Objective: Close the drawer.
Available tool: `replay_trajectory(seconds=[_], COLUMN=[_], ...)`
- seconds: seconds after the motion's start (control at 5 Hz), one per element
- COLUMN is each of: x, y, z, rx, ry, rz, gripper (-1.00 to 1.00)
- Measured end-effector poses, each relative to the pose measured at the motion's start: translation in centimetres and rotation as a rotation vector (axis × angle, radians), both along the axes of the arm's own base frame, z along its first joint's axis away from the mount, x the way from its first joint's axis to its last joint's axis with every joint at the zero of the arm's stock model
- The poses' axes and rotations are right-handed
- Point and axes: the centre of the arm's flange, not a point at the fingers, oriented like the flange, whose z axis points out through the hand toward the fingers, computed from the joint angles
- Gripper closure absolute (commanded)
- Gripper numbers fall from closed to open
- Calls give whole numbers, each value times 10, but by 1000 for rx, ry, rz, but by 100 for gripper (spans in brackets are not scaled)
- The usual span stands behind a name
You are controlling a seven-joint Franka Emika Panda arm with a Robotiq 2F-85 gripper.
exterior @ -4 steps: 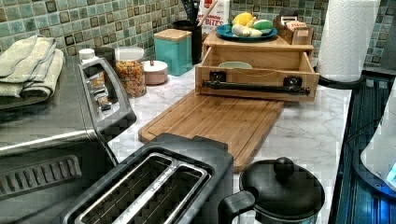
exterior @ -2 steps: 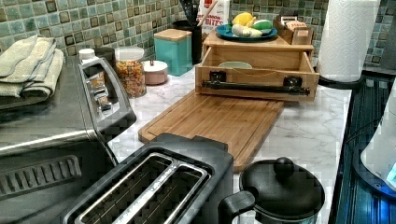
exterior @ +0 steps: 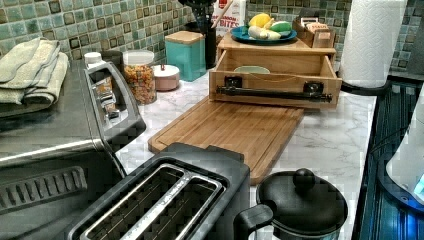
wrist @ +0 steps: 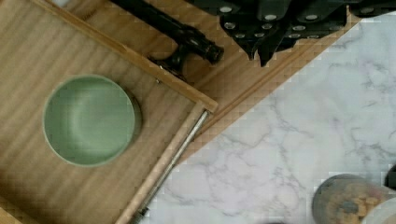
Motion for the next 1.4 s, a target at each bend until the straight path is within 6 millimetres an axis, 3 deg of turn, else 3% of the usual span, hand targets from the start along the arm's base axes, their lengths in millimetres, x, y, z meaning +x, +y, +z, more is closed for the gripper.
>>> replay_trajectory(seconds=[0.4, 0.6, 0.8, 1.2, 1.4], x=[-69, -88, -102, -124, -140], y=[13, 22, 41, 89, 94], z=[-21, -35, -52, -65, -77], rx=[47, 47, 53, -103, -101], ry=[9, 32, 64, -55, -12], rz=[178, 318, 511, 1000, 1075], gripper=[100, 100, 100, 100, 100])
